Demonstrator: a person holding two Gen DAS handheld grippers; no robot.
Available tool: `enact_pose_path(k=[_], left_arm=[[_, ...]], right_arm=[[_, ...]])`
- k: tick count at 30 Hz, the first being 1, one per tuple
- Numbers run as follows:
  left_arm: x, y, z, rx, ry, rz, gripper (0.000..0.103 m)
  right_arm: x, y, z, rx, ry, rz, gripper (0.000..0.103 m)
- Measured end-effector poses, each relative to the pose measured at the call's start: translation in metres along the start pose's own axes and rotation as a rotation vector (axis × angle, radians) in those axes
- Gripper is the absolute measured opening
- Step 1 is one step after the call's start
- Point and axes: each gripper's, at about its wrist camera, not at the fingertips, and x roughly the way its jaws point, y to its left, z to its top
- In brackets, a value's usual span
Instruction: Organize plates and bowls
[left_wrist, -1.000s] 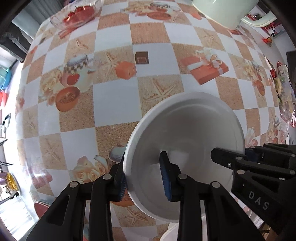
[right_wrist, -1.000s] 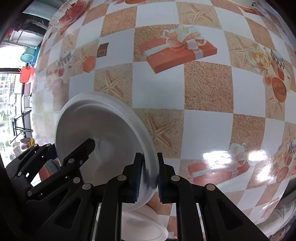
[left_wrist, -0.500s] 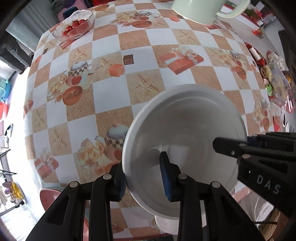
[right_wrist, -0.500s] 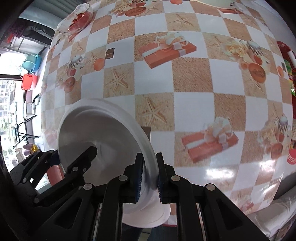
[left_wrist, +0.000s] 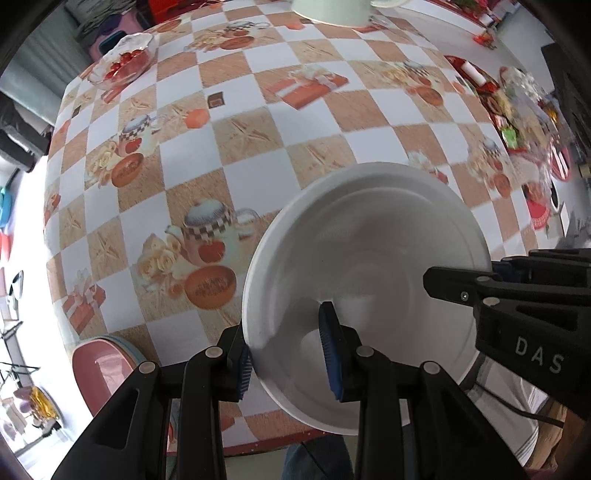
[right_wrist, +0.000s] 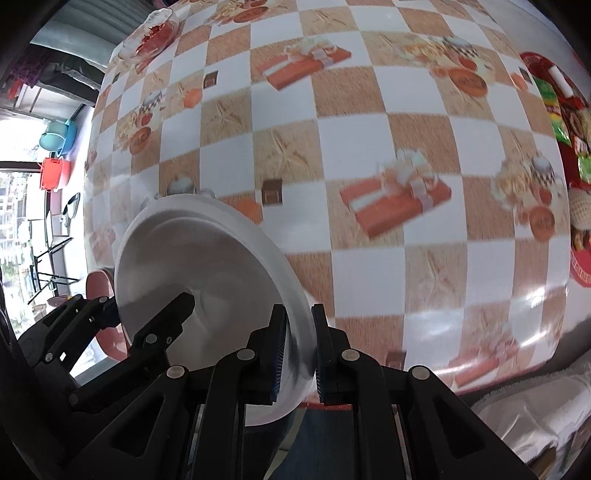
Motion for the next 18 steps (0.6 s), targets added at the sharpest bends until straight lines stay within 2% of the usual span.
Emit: enact_pose_path(k=[9, 18], left_arm=[[0.006, -0.008, -0.017, 0.036, 0.026, 0.003, 0.034], [0.012, -0.01, -0.02, 0.059, 0.038, 0.007, 0.034]], right_arm=[[0.009, -0.006, -0.028, 0.043, 0.012, 0.011, 0.016], [0.017, -0.009, -0.034, 0.069, 0.01, 0.009, 0.016]])
